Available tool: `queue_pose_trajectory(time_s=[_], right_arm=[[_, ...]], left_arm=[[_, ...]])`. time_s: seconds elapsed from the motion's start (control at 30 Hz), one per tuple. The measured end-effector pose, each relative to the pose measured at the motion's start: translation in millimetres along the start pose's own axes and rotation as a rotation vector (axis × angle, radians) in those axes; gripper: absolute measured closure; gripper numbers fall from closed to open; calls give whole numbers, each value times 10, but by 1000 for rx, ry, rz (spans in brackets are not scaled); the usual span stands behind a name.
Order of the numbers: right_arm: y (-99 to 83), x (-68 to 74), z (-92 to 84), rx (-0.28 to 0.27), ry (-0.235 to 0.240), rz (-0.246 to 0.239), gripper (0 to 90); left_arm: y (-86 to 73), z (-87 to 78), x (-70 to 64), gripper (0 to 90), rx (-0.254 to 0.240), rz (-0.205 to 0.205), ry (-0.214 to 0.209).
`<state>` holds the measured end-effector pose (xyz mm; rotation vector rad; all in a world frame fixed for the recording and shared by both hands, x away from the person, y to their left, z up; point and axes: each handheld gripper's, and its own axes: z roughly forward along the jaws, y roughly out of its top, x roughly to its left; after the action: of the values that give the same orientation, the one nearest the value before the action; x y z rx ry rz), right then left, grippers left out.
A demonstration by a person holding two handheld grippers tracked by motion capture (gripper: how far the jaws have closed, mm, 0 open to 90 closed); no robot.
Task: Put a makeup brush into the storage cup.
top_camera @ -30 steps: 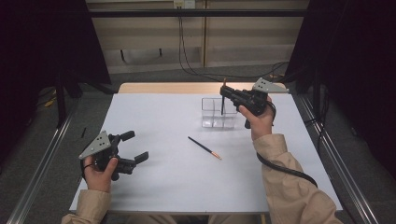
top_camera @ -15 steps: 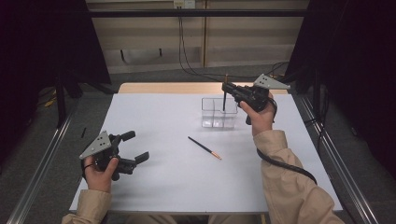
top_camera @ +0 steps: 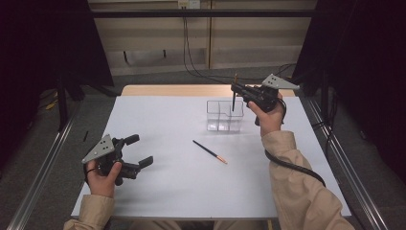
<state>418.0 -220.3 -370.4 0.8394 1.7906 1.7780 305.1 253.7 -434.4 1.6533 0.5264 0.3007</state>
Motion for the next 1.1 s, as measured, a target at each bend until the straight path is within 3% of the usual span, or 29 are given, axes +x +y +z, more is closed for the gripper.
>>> queue_pose_trajectory(time_s=[1.1], right_arm=[[-101,-172,2,-6,-54,1,836]], left_arm=[[3,9,-6,6,5,10,-1]])
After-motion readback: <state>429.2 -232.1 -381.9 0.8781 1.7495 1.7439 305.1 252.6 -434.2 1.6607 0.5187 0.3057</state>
